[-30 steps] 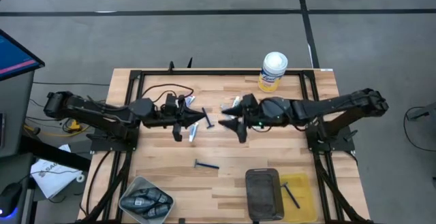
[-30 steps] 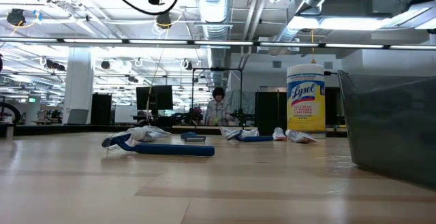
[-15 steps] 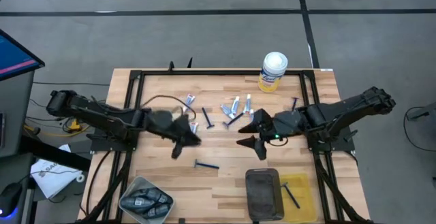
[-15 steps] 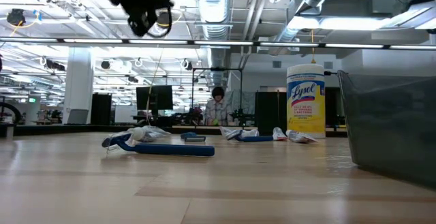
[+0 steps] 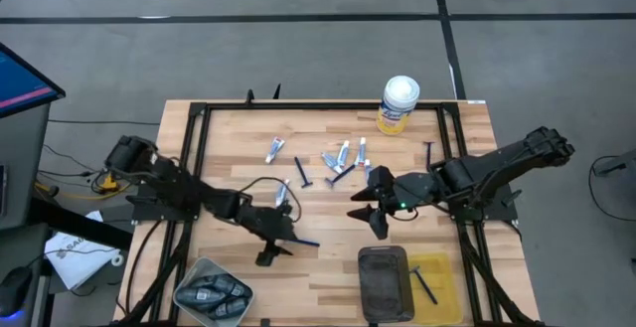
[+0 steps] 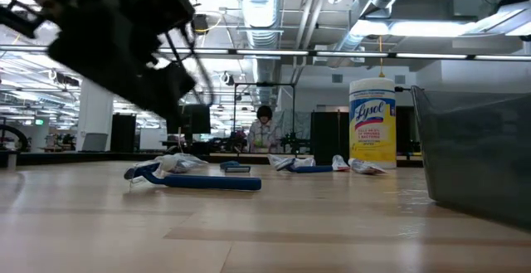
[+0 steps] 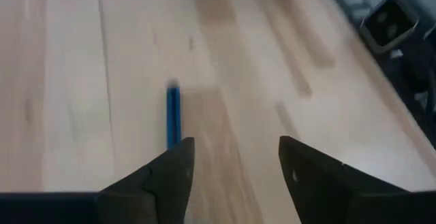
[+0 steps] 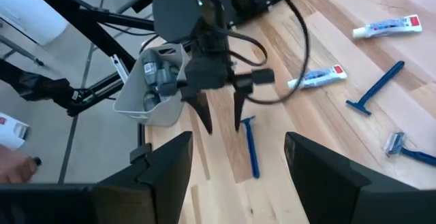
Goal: Pick & Place Travel size toiletries
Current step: Put the razor into the yellow bin
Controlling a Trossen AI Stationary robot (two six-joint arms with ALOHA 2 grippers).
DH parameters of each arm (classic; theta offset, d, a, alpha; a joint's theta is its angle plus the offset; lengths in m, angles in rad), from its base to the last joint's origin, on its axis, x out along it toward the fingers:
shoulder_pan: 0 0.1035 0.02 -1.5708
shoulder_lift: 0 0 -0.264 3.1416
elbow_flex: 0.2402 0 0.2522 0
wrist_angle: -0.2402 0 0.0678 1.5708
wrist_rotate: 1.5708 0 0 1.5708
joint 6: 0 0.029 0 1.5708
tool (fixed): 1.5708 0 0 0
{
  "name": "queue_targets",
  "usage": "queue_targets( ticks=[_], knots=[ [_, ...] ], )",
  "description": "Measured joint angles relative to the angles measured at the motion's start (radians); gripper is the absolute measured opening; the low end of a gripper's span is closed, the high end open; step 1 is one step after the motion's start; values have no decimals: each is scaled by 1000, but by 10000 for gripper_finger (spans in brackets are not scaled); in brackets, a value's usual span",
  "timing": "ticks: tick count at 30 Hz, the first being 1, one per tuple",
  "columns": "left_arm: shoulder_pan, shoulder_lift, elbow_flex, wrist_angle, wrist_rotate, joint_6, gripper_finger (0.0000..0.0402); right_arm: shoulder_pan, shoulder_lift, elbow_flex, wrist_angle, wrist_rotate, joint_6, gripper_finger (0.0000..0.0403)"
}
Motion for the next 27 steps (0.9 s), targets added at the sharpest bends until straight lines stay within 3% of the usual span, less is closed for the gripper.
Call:
queue_targets(
  ticks=[4, 15, 21, 27],
  knots=[
    [11, 37, 2, 114, -2, 95, 206, 0, 0, 0, -1, 0, 1, 225],
    [47, 206, 2, 310, -18, 96, 204, 1, -1, 0, -28, -9, 1, 225],
    [47, 260, 2, 320, -30, 100, 204, 1, -1, 0, -49, -9, 0, 225],
    [44, 319, 9, 340, -111, 101, 204, 1, -1, 0, -62, -12, 0, 225]
  ],
)
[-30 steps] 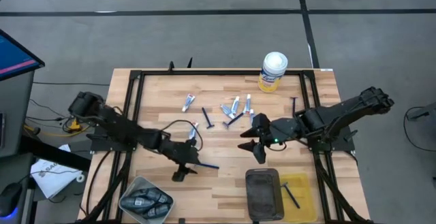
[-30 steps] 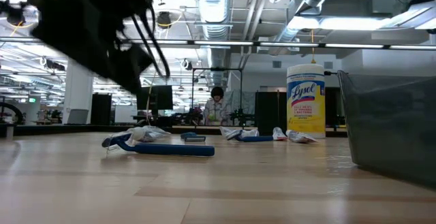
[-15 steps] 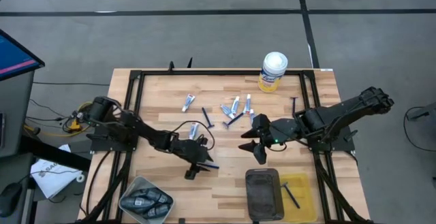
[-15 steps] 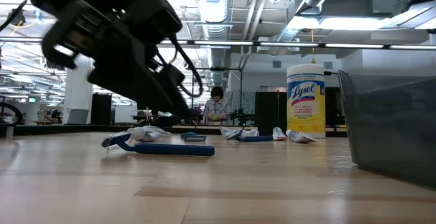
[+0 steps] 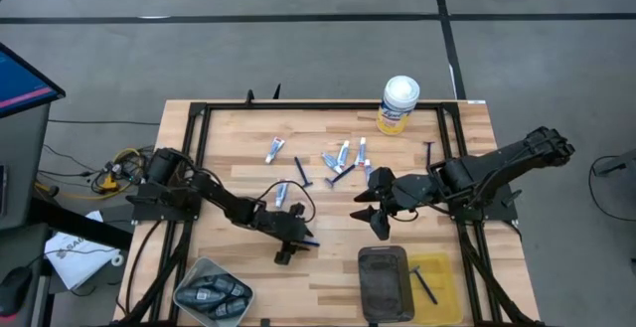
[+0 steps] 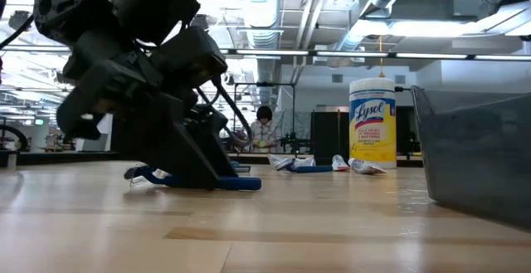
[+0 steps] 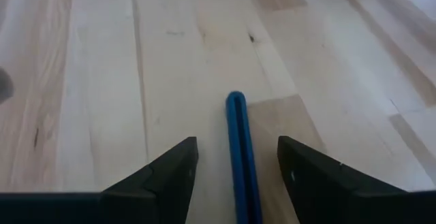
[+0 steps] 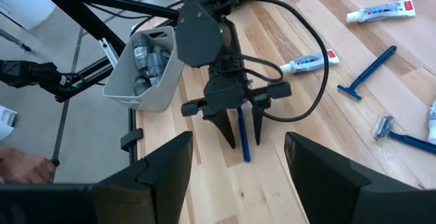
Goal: Pick & Place Travel size toiletries
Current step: Put the razor into the yellow bin
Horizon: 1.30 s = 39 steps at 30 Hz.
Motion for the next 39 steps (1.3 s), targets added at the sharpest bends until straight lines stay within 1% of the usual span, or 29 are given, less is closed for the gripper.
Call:
queue_targets(
  ticks=[2, 4, 6, 11, 13, 15, 19, 24, 27, 30, 33, 39],
  knots=[
    [-1, 21, 8, 4, -10, 1, 198, 0, 0, 0, -3, -3, 0, 225],
    [-2, 36, 19, -9, -14, -2, 180, 0, 0, 0, -5, -3, 0, 225],
    [-7, 48, 35, -37, -22, -2, 149, 0, 0, 0, -6, -3, 0, 225],
    [-13, 57, 50, -75, -24, -2, 50, 0, 0, 0, -11, -3, 11, 225],
    [-13, 55, 50, -76, -23, -2, 22, 0, 0, 0, -11, -3, 10, 225],
    [-13, 54, 49, -79, -22, -18, 20, 0, 0, 0, -11, -3, 11, 225],
    [-6, 23, 47, -92, -14, -102, 20, 0, 0, 0, -10, -3, 11, 225],
    [14, -68, 37, -193, -50, -107, 20, 0, 0, 0, -10, -3, 17, 225],
    [41, -144, 38, -238, -85, -98, 20, 0, 0, 0, -8, -3, 18, 225],
    [65, -212, 38, -281, -88, -81, 20, -1, 0, 0, -5, -3, 17, 225],
    [88, -293, 37, -280, -87, -81, 20, -2, 0, 0, -7, 0, 16, 225],
    [150, -492, 41, -264, -130, -103, 20, -2, 0, 0, -9, 53, 17, 225]
  ],
)
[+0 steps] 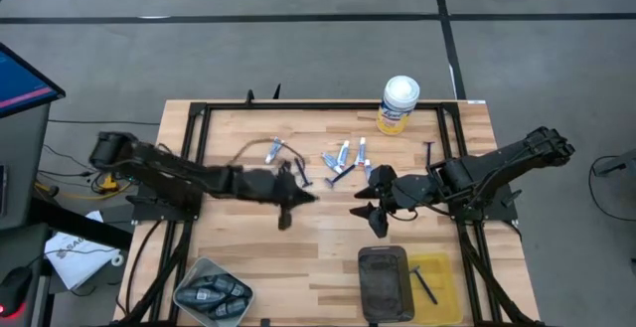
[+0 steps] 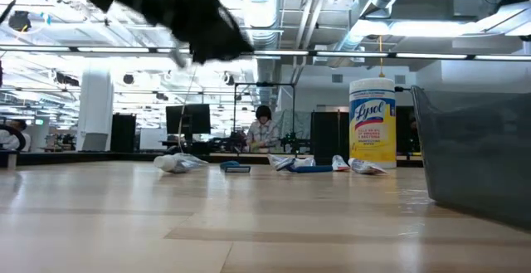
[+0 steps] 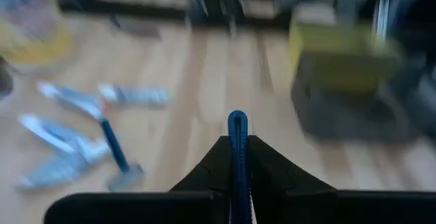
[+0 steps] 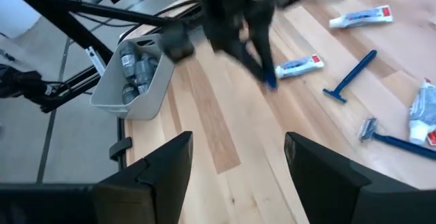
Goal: Pick & Place Travel size toiletries
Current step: Put the razor into the yellow bin
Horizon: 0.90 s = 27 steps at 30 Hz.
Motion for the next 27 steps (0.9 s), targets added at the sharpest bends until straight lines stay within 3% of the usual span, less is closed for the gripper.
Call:
queue_targets(
  ticks=[6, 10, 15, 19, 27],
  knots=[
    [54, -203, 0, 92, -3, -60, 20, 3, 0, 0, 9, 3, 1, 225],
    [58, -263, 0, 237, -4, -62, 20, 28, 0, 0, 8, 0, 20, 225],
    [57, -258, 1, 477, 1, -64, 20, 48, 0, 0, 44, 61, 15, 225],
    [52, -238, 2, 590, -1, -88, 20, 31, 0, 0, 187, 126, -79, 225],
    [44, -142, 5, 801, -1, -137, 20, -68, 0, 0, 364, 128, -211, 229]
  ],
)
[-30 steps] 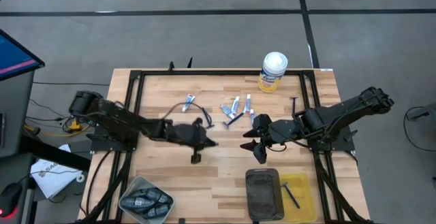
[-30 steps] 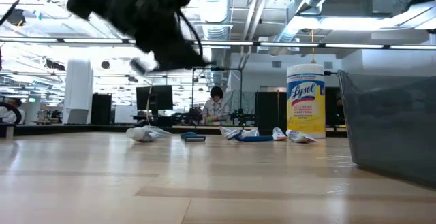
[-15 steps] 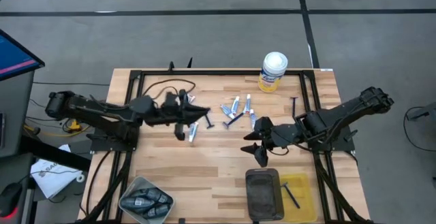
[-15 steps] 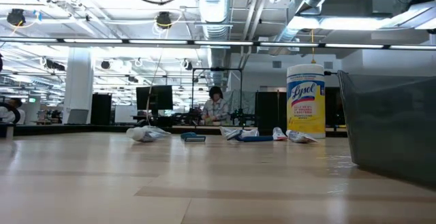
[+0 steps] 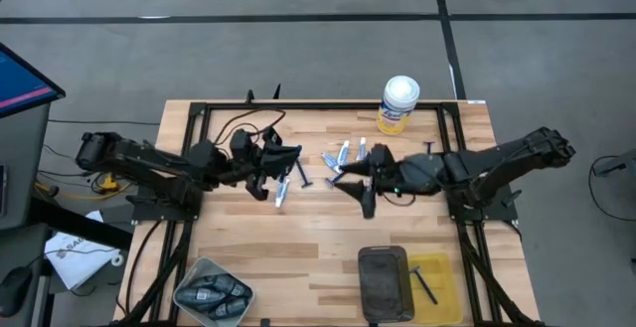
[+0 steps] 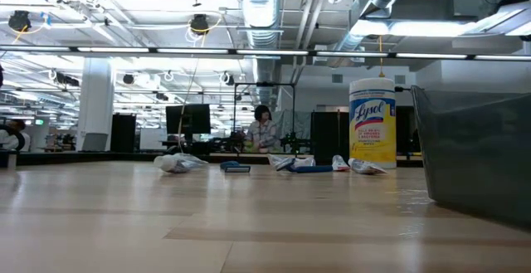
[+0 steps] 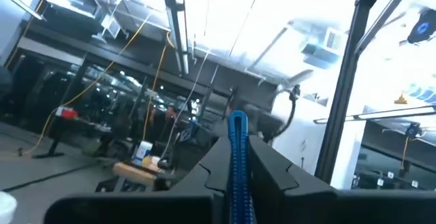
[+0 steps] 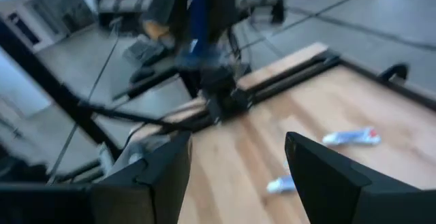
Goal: Pick & Place Travel size toiletries
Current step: Put the razor into the yellow bin
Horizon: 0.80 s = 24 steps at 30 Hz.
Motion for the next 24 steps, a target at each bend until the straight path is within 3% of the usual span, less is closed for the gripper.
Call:
queue_targets(
  ticks=[10, 24],
  knots=[
    [0, 164, 164, 31, 52, 22, 20, -82, 0, 0, 95, -9, -52, 240],
    [17, 321, 321, 31, 90, 29, 20, -61, 0, 0, 101, -57, -54, 240]
  ],
)
